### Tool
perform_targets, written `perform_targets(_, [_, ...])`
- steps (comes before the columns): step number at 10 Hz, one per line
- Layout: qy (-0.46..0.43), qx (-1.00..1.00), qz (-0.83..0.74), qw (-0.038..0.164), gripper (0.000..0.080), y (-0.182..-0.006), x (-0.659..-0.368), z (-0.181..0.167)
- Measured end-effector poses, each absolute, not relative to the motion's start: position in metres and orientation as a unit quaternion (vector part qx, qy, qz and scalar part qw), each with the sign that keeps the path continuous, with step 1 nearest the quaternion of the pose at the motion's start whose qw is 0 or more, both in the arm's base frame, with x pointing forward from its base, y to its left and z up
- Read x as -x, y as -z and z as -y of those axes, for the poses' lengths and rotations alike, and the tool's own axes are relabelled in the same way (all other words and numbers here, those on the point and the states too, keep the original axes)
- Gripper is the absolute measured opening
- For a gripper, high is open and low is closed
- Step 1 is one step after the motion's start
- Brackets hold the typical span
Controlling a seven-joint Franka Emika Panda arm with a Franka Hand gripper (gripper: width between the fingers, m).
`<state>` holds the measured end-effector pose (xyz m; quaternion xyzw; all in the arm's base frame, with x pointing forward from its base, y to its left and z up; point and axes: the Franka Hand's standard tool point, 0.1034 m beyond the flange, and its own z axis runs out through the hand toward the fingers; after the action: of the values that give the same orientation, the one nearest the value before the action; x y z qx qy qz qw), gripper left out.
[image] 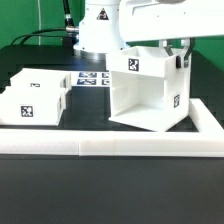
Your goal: Assemble drawer
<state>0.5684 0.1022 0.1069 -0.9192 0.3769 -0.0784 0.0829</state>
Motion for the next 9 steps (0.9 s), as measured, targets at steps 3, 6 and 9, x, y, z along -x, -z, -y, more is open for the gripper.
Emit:
perform_targets(3, [0.072,0.892,-0.436,0.092,0.0041,-0.107,-0.569,-0.101])
perform_targets(6, [0.036,0.826,-0.554,0.094,0.0041,-0.105,-0.558,-0.098])
perform_targets(9, [0.015,0.74,-0.664,0.106,0.0041,-0.1,-0.559,-0.097])
